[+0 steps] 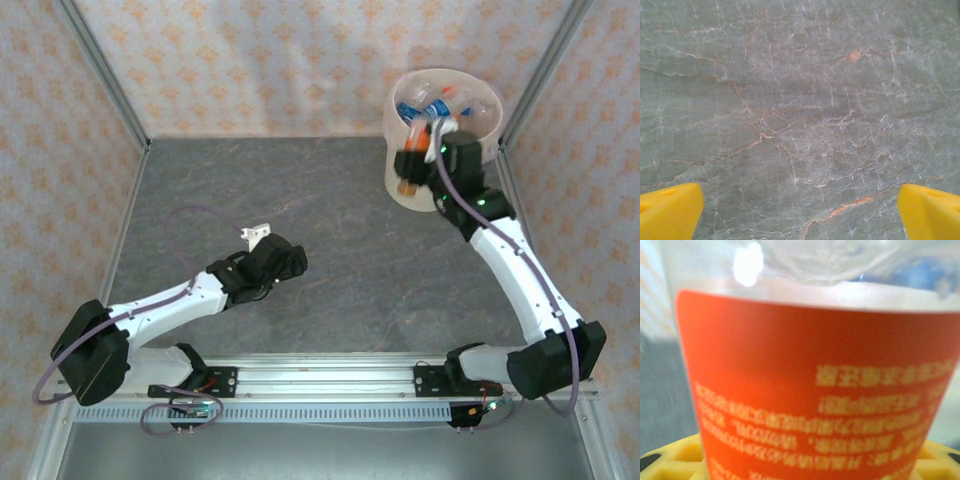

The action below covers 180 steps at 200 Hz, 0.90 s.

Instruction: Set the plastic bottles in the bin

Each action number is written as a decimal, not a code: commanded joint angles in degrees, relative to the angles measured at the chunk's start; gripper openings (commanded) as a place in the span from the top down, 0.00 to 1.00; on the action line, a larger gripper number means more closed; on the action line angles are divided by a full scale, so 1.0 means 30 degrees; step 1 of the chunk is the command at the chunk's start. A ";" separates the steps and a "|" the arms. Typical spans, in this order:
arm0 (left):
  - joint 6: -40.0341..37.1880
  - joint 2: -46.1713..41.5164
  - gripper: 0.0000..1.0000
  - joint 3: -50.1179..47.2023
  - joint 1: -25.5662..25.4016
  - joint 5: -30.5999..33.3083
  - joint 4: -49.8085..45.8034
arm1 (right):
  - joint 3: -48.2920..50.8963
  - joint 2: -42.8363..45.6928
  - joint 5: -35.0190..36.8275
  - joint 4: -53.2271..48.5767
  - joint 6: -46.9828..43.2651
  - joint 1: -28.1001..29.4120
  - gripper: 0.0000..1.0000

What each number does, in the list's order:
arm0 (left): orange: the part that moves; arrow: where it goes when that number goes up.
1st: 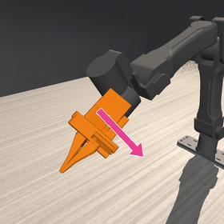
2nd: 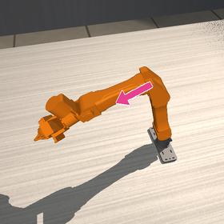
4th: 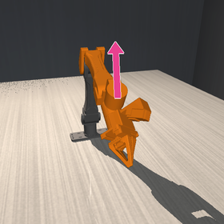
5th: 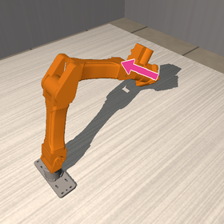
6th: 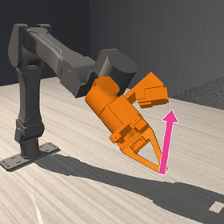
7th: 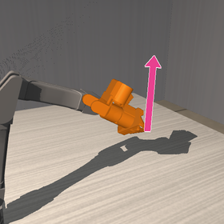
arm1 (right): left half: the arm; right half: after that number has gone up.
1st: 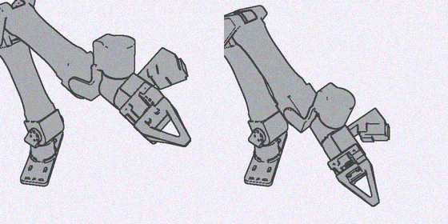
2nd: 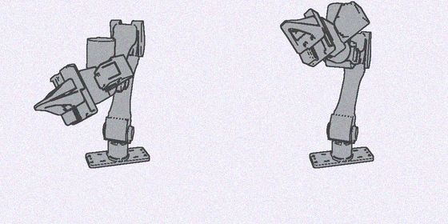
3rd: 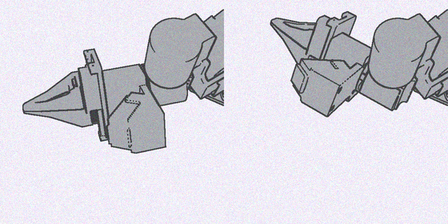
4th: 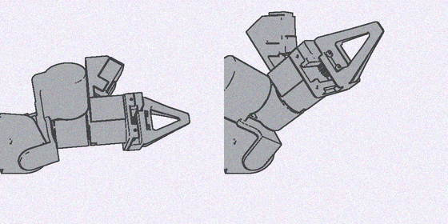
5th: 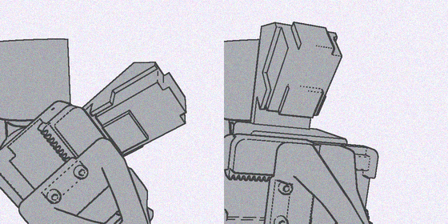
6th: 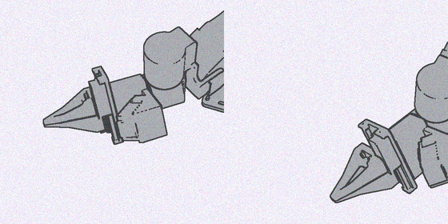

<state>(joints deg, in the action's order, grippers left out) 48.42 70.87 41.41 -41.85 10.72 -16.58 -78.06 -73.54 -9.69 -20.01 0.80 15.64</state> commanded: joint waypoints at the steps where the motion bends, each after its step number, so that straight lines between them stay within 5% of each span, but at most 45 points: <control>1: 0.0415 -0.0654 0.00 -0.0381 0.0237 0.1473 -0.0267 | -0.2735 -0.1699 0.1372 0.1266 0.0048 -0.1777 0.50; 86: 0.1449 -0.2965 0.00 -0.1980 0.0309 0.2404 -0.0569 | -1.3833 -1.0057 0.5774 -0.4043 0.4184 -0.3484 0.44; 180: 0.1411 -0.3080 0.00 -0.2188 0.0344 0.2306 -0.0598 | -1.3778 -1.1165 0.4985 -0.4877 0.7458 -0.3484 0.35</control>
<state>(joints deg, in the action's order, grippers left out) 52.03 62.33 35.44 -41.47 15.33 -17.10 -118.83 -106.69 5.67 -33.36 19.20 5.08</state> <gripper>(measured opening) 0.993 0.626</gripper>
